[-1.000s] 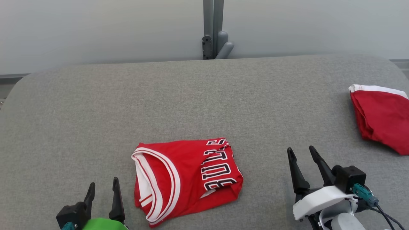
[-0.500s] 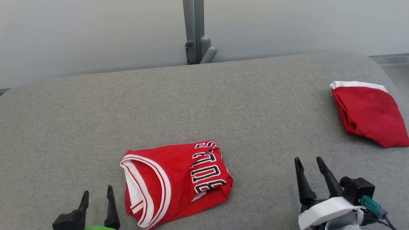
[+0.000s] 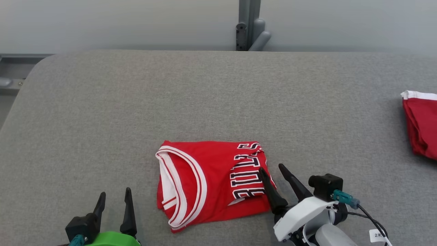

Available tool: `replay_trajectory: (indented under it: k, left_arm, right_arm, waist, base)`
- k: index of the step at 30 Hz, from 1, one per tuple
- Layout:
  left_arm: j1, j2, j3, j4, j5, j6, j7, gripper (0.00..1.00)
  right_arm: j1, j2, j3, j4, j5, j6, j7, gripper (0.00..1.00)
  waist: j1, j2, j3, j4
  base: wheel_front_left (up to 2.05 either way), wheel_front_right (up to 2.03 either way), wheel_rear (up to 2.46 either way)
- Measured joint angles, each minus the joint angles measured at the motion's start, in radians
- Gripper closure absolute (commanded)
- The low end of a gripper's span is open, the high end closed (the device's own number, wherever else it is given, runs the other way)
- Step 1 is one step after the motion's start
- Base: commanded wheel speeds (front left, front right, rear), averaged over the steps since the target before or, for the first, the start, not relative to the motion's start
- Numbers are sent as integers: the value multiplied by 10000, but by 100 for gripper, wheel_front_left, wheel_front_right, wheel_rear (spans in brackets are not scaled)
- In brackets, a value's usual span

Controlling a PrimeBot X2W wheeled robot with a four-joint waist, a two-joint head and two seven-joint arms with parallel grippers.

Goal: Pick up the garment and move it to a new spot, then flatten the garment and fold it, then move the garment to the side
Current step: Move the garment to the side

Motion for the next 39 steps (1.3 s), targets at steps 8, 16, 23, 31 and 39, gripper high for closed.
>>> replay_trajectory:
  k: [8,16,23,31,39]
  left_arm:
    - [-4,2,-35,12,-38,-10,0,0]
    - [-43,2,-38,-148,-228,6,0,0]
    - [-28,2,-104,-334,-376,33,0,0]
    - [-31,0,-228,-679,-364,33,0,0]
    - [-165,0,-259,-917,-301,25,0,0]
  right_arm:
    - [-433,6,669,2071,522,2,0,89]
    - [-380,-15,-472,1239,-681,6,8,100]
    - [115,-111,-1252,-859,-1893,6,8,100]
    - [-189,-376,-1425,-1141,-1839,6,10,100]
    - [-116,-389,-1302,-1030,-1749,6,10,100]
  waist:
    - [0,0,377,779]
    - [0,0,496,688]
    - [1,0,290,287]
    - [0,0,-57,-609]
    - [0,0,-179,-2256]
  base:
    - [0,0,0]
    - [0,0,0]
    - [0,0,0]
    - [0,0,0]
    - [0,0,0]
